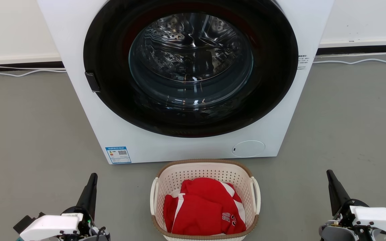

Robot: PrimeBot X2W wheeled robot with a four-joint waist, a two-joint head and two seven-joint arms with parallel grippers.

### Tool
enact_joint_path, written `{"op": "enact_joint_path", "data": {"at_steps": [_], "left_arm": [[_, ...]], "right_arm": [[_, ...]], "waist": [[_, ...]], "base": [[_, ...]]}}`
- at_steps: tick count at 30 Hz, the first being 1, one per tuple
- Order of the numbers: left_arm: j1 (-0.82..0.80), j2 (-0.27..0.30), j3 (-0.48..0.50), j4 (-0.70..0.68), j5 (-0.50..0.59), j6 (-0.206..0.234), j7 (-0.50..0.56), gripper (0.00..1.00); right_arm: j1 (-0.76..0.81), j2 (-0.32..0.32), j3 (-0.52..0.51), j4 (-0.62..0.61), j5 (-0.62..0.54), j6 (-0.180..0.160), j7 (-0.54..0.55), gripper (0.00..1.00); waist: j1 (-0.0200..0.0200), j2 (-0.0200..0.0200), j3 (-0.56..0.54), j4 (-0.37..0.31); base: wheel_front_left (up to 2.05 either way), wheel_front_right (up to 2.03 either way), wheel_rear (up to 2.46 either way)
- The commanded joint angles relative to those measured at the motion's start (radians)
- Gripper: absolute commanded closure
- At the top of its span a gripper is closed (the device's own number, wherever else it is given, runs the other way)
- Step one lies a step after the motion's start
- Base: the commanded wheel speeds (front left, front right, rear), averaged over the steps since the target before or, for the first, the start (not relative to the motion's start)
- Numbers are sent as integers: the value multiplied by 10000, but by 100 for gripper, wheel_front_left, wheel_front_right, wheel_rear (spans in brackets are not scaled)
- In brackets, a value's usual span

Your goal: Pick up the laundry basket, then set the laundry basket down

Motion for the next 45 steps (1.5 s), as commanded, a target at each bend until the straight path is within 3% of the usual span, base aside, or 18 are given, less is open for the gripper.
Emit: {"op": "enact_joint_path", "data": {"at_steps": [1,5,6,15,24,45], "left_arm": [[-553,114,239,-289,-51,-102,60,100],[-553,114,239,-289,-51,-102,60,100],[-1,0,0,-1,0,0,0,0],[155,-45,-98,203,-17,15,-164,0],[183,43,-283,164,293,7,-429,0],[221,-4,-37,217,3617,56,-1060,0]], "right_arm": [[-591,-33,175,-292,68,71,100,100],[-591,-33,175,-292,68,71,100,100],[-1,0,0,-1,1,-2,0,0],[175,22,108,63,2,-2,-148,0],[225,-86,297,-128,-342,3,-419,0],[261,-121,380,-457,-4312,16,-1039,0]], "waist": [[-1,0,0,0],[-1,0,0,0],[-1,0,0,0],[22,0,-9,3],[0,0,15,8],[0,0,10,-1]], "base": [[0,0,0],[0,0,0],[0,0,0],[0,0,0],[0,0,0],[0,0,0]]}}
